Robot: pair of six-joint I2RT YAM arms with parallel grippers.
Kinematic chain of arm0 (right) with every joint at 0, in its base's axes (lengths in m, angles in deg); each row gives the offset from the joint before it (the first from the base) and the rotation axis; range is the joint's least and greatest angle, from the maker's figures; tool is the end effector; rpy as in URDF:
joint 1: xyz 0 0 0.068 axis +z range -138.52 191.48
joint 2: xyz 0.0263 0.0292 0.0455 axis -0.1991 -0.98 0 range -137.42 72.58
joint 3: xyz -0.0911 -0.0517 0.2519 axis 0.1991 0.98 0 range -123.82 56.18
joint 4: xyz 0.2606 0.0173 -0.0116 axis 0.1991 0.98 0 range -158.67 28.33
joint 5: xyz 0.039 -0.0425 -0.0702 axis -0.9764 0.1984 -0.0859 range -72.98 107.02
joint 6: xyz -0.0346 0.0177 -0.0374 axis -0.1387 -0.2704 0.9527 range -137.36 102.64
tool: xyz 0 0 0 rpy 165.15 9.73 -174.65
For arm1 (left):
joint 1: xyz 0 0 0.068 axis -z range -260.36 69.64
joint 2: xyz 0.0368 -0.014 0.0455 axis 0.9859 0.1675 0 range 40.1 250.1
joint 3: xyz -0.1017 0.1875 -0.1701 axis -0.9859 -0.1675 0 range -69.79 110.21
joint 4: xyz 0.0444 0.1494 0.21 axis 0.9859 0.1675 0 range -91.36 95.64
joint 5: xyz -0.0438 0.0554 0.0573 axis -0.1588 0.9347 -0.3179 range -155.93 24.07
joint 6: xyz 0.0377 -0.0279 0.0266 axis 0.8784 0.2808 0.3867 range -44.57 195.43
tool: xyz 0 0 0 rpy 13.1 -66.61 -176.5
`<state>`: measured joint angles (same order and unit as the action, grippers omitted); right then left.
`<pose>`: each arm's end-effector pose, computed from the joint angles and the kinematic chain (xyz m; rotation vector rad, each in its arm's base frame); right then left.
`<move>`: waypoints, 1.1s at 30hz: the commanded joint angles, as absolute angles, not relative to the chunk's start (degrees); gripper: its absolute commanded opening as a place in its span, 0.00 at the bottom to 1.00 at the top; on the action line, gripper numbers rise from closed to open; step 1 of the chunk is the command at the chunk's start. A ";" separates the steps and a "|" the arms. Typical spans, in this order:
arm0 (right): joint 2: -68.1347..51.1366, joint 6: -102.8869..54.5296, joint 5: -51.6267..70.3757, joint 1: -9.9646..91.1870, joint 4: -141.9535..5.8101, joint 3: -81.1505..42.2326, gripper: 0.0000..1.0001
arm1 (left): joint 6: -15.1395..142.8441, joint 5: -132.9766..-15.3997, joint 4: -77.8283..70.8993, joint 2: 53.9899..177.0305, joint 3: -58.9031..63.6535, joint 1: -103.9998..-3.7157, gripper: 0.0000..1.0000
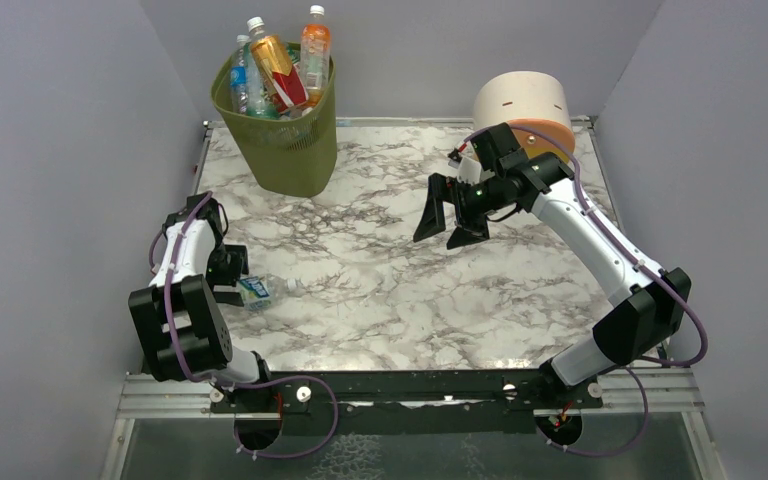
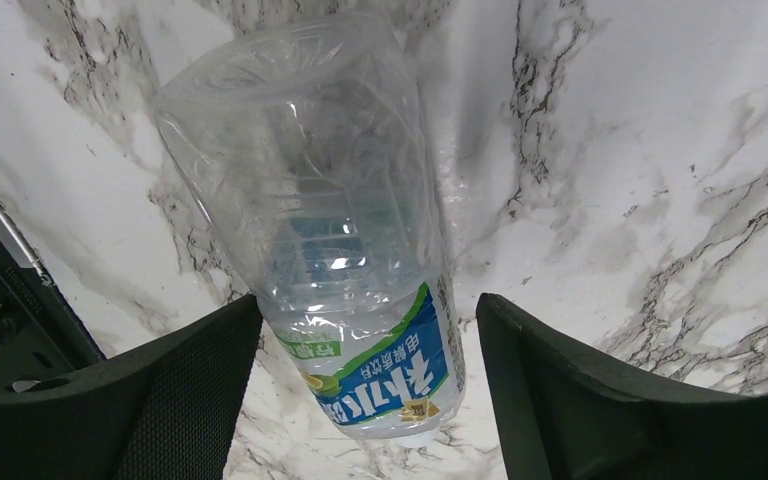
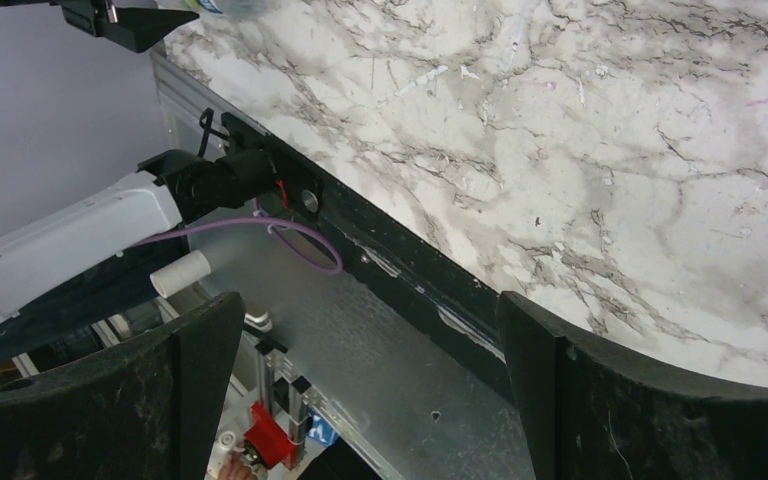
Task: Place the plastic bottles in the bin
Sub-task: Pick up the plastic bottle at the center of the board.
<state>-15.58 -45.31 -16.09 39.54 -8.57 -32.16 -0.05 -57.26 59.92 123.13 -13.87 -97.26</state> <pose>0.2629 0.1622 0.3483 -0.2225 2.7516 1.0692 0.2247 0.0739 0.2082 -2.1945 2.1005 0.1799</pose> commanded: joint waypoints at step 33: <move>-15.92 -45.05 -17.04 39.33 -7.17 -33.64 0.99 | 24.73 -62.10 58.42 128.63 8.95 -81.14 0.59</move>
